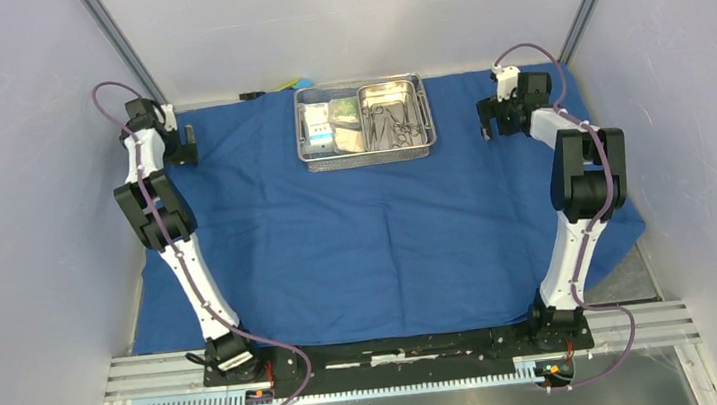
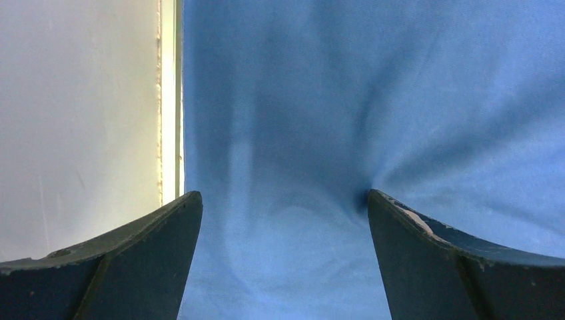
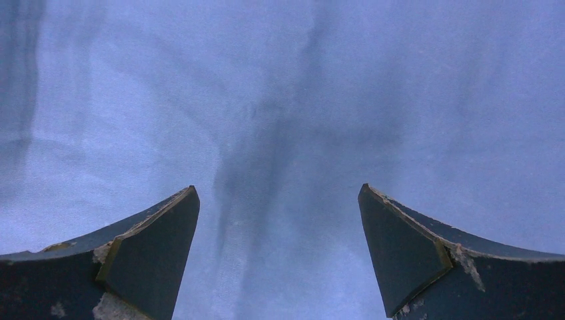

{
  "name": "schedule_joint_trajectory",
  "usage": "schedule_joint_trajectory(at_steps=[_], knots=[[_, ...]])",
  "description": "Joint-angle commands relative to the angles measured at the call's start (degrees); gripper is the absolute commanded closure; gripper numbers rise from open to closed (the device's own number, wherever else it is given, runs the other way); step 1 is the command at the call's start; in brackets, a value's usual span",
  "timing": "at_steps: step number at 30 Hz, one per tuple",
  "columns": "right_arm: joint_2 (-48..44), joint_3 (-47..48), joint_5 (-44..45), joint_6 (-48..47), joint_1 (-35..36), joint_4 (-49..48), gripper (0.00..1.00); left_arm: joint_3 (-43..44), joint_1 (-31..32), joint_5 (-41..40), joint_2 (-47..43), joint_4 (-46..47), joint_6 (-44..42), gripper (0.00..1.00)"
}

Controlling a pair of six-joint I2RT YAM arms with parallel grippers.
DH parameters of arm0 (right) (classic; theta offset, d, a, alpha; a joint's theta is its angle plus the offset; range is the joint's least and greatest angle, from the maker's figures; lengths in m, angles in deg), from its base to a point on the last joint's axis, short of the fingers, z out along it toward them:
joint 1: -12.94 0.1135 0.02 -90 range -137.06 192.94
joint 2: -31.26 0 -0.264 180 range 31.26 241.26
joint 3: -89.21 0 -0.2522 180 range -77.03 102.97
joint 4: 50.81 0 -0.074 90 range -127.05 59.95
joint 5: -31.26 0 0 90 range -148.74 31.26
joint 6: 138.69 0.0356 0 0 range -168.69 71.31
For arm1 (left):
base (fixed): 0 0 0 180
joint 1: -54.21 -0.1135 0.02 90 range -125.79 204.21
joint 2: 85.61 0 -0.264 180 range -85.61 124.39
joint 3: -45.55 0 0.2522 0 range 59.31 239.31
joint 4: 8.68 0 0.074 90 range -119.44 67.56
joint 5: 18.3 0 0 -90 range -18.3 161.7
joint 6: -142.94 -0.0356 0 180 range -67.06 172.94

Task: Open and lay out the surgical kit
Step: Smooth out the surgical kit at the center of the board.

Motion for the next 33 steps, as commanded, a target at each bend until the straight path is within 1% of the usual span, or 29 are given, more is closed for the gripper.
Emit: schedule_joint_trajectory(at_steps=[1,5,8,10,13,16,18,20,22,24,27,28,30,33], knots=[[-4.69,-0.92,-2.81,-0.43,-0.02,-1.65,0.02,-2.93,-1.05,6.11,-7.90,4.68,5.70,0.00],[-7.18,-3.34,-5.62,1.55,0.07,-4.08,0.02,-6.62,0.59,13.75,-12.07,9.99,12.26,0.00],[-8.30,-4.61,-7.49,3.14,0.45,-5.97,0.02,-8.97,3.11,17.54,-13.41,15.51,17.12,0.00],[-8.55,-4.65,-8.05,4.06,1.06,-6.45,0.02,-9.44,5.50,18.96,-12.94,19.01,20.14,0.00],[-8.63,-4.53,-8.81,4.95,2.14,-6.65,0.02,-8.21,10.18,18.98,-10.60,24.72,23.55,0.00],[-8.65,-4.69,-9.66,5.53,2.85,-6.87,0.02,-4.79,14.41,16.75,-6.90,29.18,27.78,0.00],[-8.75,-5.23,-10.10,6.09,3.00,-6.91,0.02,-2.00,16.33,17.18,-3.37,32.94,31.72,0.00],[-8.83,-5.54,-10.54,6.29,3.05,-6.92,0.02,0.50,17.74,15.56,0.13,36.24,37.70,0.00],[-8.96,-5.83,-10.78,6.22,3.05,-6.85,0.02,6.62,18.92,15.97,4.57,36.23,40.30,0.00],[-9.24,-6.10,-11.06,6.30,3.05,-6.66,0.02,10.29,19.98,16.23,8.42,38.24,42.44,0.00],[-9.77,-6.46,-11.34,6.47,3.04,-6.31,0.02,11.97,21.40,14.03,11.44,42.19,41.95,0.00],[-9.96,-6.62,-11.43,6.47,3.05,-6.21,0.02,13.14,22.74,13.16,12.39,42.49,40.47,0.00],[-10.36,-7.16,-11.34,6.47,3.05,-6.21,0.02,15.10,23.50,10.55,13.84,42.65,38.19,0.00],[-10.67,-7.66,-11.30,6.47,3.05,-6.21,0.02,17.97,23.75,10.02,16.42,42.65,37.29,0.00]])
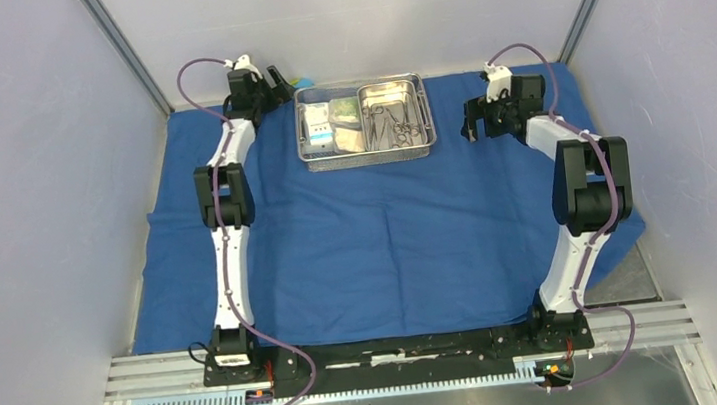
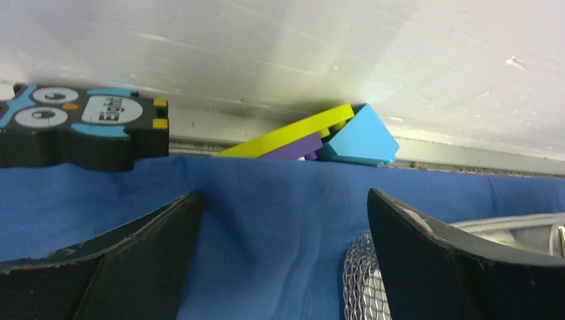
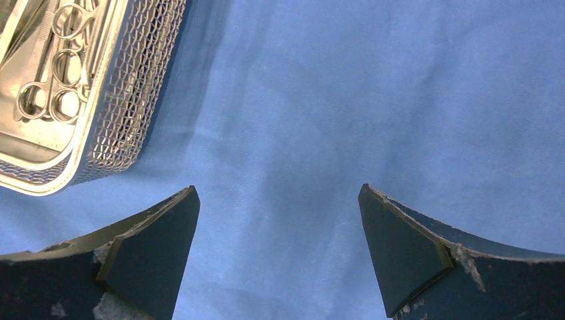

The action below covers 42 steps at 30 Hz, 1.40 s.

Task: Open and lay out the surgical kit
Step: Smooth out the surgical kit at the center of the board.

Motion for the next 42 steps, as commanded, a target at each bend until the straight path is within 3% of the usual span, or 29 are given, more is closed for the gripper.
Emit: schedule_joint_trajectory(at_steps=[1,4,14,17,25,34,42], knots=[[-3.59,-0.58,-0.87,0.46,-0.16,-1.17,0.02,6.72,1.26,-3.38,2.18,4.95,-0.86,0.00],[-3.42,-0.53,-0.96,0.76,-0.16,-0.88,0.02,8.26,1.86,-7.88,2.94,3.65,-2.35,0.02],[-2.15,-0.02,-2.46,2.11,-0.16,-1.14,0.02,8.16,6.55,-20.85,1.17,4.02,-25.56,0.00],[-1.80,-0.03,-2.49,2.22,-0.20,-0.95,0.02,14.56,6.52,-21.08,4.41,-1.69,-25.28,0.01],[-1.59,1.02,-3.26,2.99,-0.16,-0.11,0.02,13.17,6.28,-20.95,2.21,-10.47,-20.98,0.00],[-2.36,-0.11,-3.70,2.92,-0.16,-0.31,0.02,10.72,1.44,-16.90,0.97,-14.86,-6.08,0.00],[-1.57,0.21,-3.99,3.44,-0.16,-0.46,0.02,12.27,2.57,-17.23,1.03,-18.27,-12.64,0.00]])
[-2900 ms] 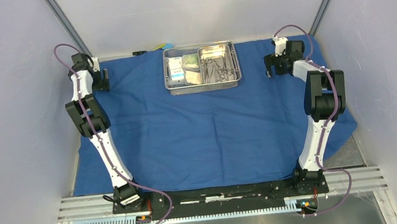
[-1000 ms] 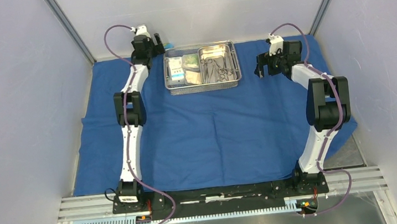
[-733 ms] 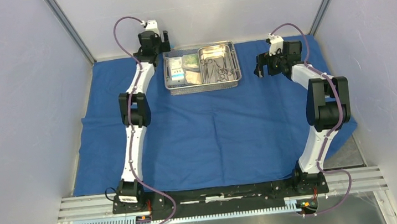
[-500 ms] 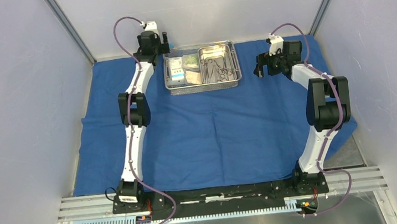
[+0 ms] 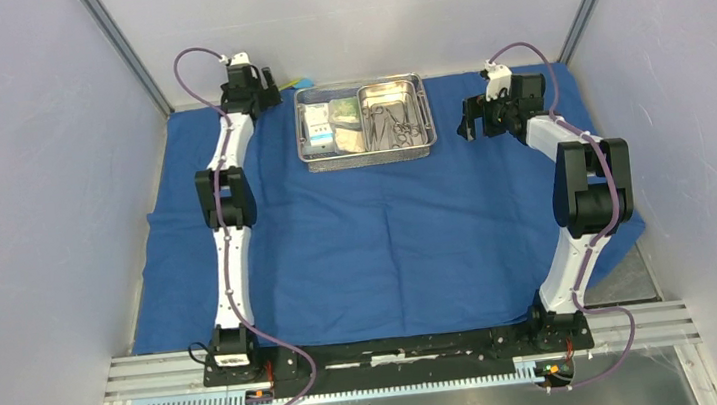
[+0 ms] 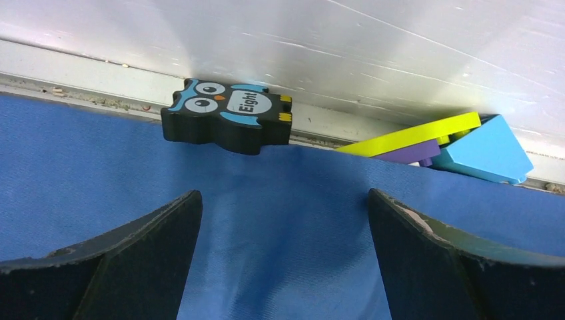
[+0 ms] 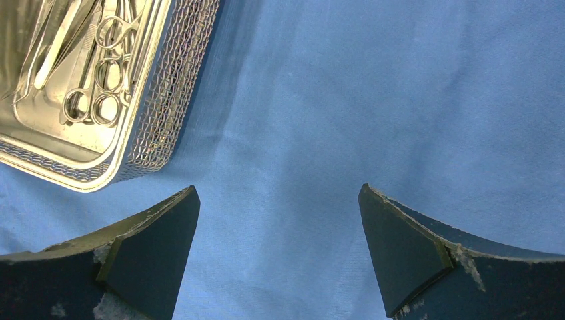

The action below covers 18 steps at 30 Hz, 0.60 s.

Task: Open and lay out the surgical kit
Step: Smooth out the surgical kit at the center of the board.

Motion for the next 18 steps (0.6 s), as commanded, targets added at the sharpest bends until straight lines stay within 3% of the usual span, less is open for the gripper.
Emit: schedule_joint_trajectory(at_steps=[1,8,18], knots=[[-0.26,0.56,-1.16,0.86,-0.16,-0.77,0.02,1.15,2.36,-0.06,-2.21,-4.41,-4.01,0.00],[0.06,1.28,-1.22,0.44,-0.16,-0.24,0.02,-7.91,1.80,2.27,-7.76,-3.28,-6.58,0.00],[-0.34,2.03,-0.48,-0.71,-0.16,0.64,0.02,-5.09,1.47,1.54,-8.64,-7.69,-13.29,0.00]])
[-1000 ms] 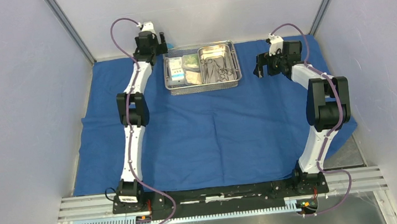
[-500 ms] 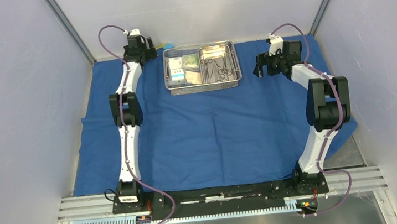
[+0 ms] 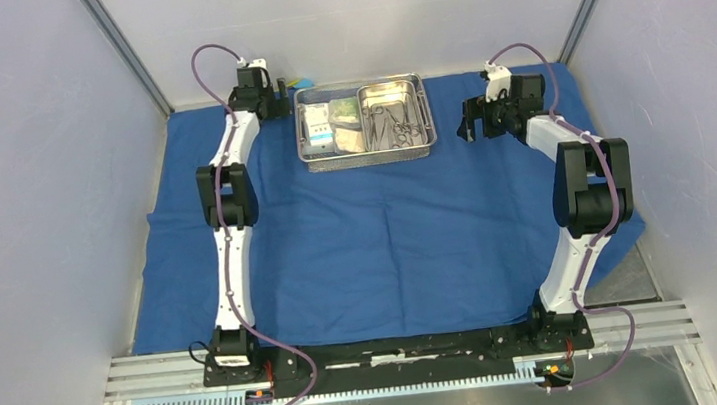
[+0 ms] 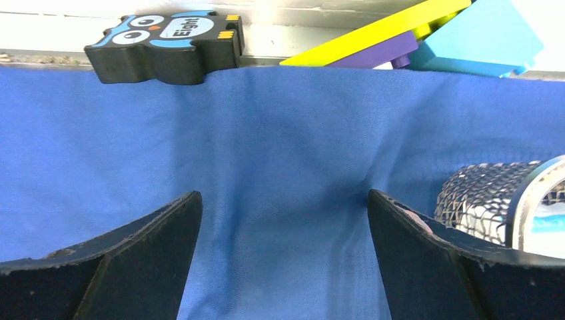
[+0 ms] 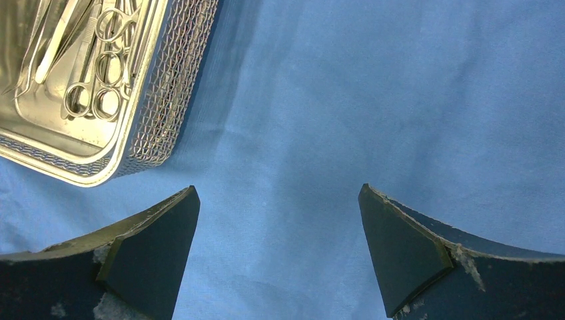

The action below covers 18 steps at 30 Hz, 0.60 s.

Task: Open and lay out the surgical kit
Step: Smooth out the surgical kit at the center of the board.

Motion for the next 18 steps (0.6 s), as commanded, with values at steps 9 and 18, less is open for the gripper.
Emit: schedule_joint_trajectory(at_steps=[9,18], knots=[[-1.86,0.65,-0.58,-1.04,-0.16,-0.45,0.02,2.60,-0.47,-1.76,-0.87,-9.24,-16.72,0.06],[-1.61,0.35,-0.44,-1.17,-0.18,-0.55,0.02,-1.02,-0.34,2.11,-3.35,-9.09,-15.80,0.77]])
